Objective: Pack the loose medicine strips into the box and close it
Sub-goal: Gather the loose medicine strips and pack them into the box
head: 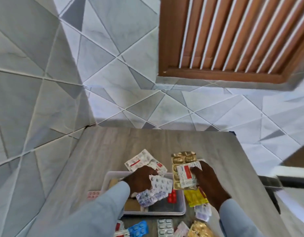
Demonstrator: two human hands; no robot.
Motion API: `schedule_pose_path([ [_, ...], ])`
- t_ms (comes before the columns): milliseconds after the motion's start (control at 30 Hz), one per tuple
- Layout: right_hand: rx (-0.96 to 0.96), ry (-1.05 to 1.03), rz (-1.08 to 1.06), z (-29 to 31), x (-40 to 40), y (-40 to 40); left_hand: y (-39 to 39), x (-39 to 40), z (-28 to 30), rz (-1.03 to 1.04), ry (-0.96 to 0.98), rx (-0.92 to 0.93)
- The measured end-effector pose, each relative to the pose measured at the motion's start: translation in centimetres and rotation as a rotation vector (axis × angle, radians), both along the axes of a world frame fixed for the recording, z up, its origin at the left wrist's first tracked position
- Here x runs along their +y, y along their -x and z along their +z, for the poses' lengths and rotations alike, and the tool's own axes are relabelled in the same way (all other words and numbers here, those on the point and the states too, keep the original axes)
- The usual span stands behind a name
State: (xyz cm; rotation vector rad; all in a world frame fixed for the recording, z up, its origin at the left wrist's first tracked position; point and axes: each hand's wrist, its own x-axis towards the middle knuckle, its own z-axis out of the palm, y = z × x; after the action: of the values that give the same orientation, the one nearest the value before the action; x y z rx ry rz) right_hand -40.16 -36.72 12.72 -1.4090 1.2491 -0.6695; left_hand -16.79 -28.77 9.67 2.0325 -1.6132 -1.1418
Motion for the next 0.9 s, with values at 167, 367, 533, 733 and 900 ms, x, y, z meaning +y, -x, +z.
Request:
schedule_pose_path([
  [167,0.102,0.057,0.063,-2.0,1.3,1.4,3.0,-1.8,-1.4,-0.186,-0.050,-0.242],
  [367,0.310,0.075,0.298,-2.7,2.3,-0.4,2.2,0.6,-3.2,-0.096,0.004,-0.378],
  [533,0.447,0.052,0.538,-2.3,1.5,-3.2,0.4,1.3,-1.9,0.422,0.143,0.040],
  [733,0.635,0.073,0.710,-3.0,-0.2,-5.3,0.9,2.5,-0.6,0.325,0.144,-0.058],
  [900,0.813,0.297,0.674,-3.8,0.7,-5.7,2.1,3.8,-1.3,0.251,0.053,-0.267],
])
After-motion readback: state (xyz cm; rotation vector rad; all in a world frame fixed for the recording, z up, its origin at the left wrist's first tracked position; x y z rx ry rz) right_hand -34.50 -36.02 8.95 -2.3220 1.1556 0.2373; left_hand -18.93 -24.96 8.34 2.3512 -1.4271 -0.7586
